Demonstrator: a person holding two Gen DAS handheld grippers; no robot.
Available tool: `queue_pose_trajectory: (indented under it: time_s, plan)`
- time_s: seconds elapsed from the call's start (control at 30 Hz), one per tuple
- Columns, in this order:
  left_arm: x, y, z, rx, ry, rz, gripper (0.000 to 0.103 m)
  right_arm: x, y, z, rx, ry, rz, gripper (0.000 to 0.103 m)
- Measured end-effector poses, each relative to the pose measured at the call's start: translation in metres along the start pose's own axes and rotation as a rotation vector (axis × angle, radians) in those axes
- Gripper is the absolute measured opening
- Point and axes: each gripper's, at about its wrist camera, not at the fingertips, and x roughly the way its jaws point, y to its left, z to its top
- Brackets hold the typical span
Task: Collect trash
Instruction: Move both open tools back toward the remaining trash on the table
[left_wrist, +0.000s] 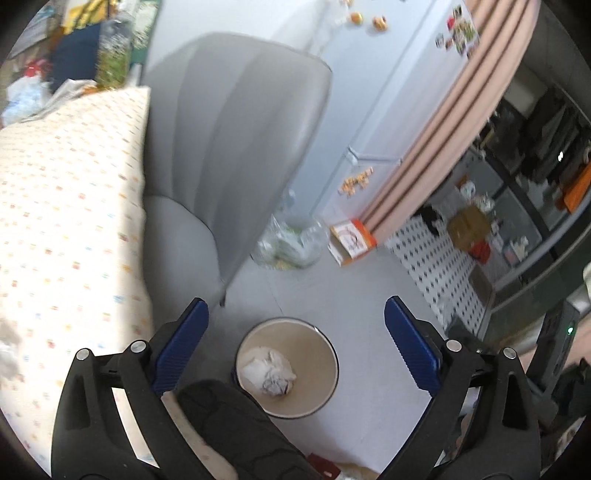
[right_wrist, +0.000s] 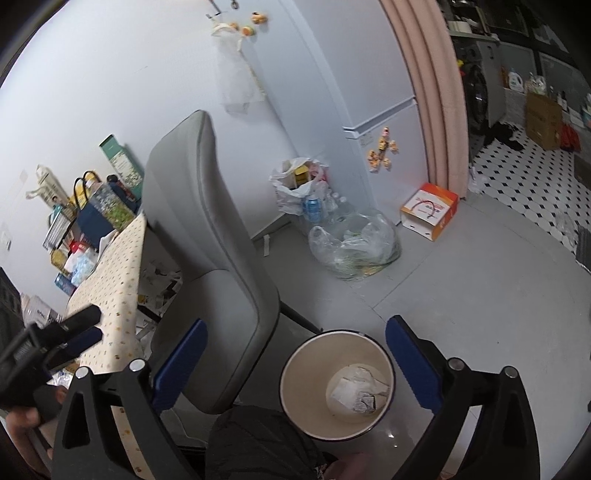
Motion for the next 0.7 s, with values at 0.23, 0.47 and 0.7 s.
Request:
queue_pose_trajectory:
  time_s: [0.23, 0.47, 0.7]
  plan:
    - [-0.043, 0.04, 0.009, -0.057, -0.095, 0.038, 0.096, -0.002, 0.048, 0.003, -0.069, -0.006, 0.038, 0.095]
    - [-0.082, 0.085, 0.005, -0.108, -0.183, 0.089, 0.096, 0.003, 0.104, -0.003, -0.148, 0.019, 0.092, 0.095]
    - [-0.116, 0.13, 0.0, -0.164, -0.237, 0.138, 0.096, 0.012, 0.163, -0.018, -0.228, 0.054, 0.153, 0.095]
